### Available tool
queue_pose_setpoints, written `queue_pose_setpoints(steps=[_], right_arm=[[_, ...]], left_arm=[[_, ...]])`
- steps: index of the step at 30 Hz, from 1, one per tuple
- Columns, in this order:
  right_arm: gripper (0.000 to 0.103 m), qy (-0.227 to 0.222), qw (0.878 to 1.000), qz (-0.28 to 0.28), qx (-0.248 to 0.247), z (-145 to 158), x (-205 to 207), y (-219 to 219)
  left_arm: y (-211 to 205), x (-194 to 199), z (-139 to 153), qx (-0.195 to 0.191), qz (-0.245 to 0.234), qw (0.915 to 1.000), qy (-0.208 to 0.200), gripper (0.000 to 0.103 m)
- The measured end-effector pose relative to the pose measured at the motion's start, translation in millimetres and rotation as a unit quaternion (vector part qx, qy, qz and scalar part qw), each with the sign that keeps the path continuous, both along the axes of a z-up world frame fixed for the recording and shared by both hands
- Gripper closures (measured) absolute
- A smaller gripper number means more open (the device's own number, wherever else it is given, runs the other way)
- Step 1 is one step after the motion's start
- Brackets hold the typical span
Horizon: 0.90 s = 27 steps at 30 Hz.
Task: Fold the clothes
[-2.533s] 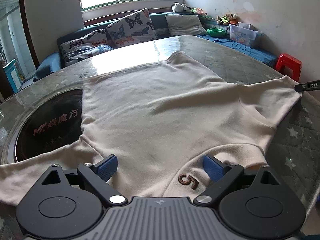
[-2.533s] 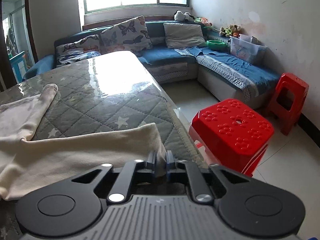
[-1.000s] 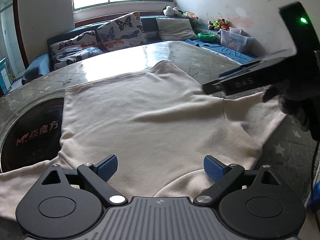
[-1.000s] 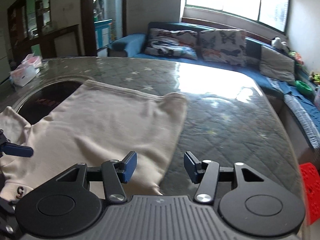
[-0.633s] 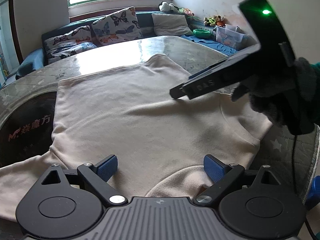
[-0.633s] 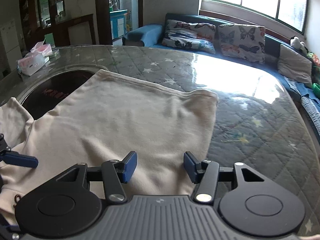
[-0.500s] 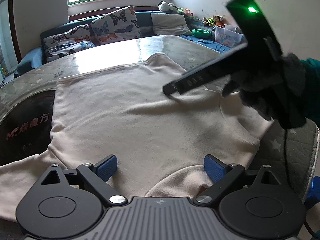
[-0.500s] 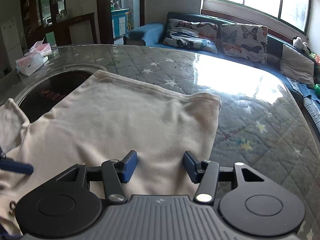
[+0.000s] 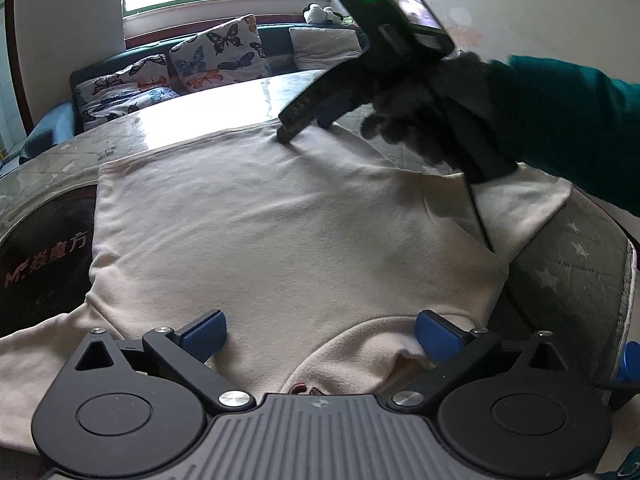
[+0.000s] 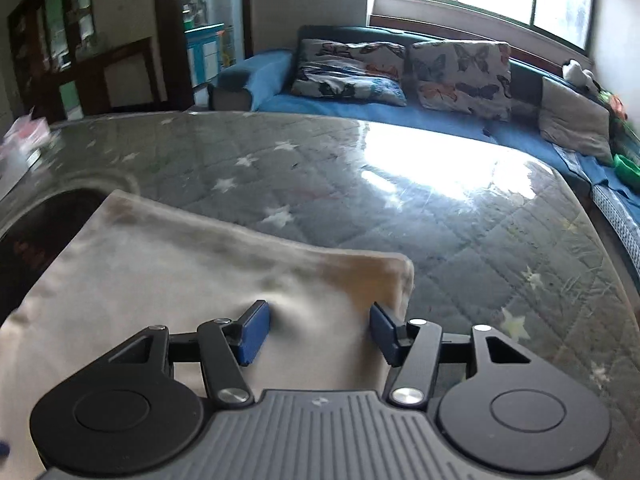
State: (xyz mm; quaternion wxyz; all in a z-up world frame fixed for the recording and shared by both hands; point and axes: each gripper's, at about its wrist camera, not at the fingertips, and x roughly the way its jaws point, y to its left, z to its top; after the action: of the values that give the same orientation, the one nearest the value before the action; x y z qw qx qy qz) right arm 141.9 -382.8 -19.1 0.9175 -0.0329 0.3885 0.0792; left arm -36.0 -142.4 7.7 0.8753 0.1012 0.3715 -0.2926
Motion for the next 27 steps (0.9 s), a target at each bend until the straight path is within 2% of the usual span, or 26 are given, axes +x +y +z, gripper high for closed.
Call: queue_pose_setpoints(steps=[6,10,20,27], right_arm=[[0.046,0.003,1.0,-0.005,-0.001,-0.4,19.2,-3.1],[0.045,0.005,1.0,0.005,-0.018,11.1,9.3,-1.6],[0.044,0.008,0.997,0.071,-0.03,34.0,-72.8,17.6],[0.041,0.028,0.991,0.13,-0.026,23.1,-136.9,44.3]], left_arm=[[0.4,-0.2,0.9,-0.002,-0.002,1.0,0.0,0.0],[5.4,2.6,3.8,-0.004,0.011,0.9999,0.002,0.0],[25.3,-0.1,10.9,0.003,0.055,0.9983,-0.018,0.001],[41.5,-5.8,5.4,0.012,0.073,0.9971,-0.014,0.0]])
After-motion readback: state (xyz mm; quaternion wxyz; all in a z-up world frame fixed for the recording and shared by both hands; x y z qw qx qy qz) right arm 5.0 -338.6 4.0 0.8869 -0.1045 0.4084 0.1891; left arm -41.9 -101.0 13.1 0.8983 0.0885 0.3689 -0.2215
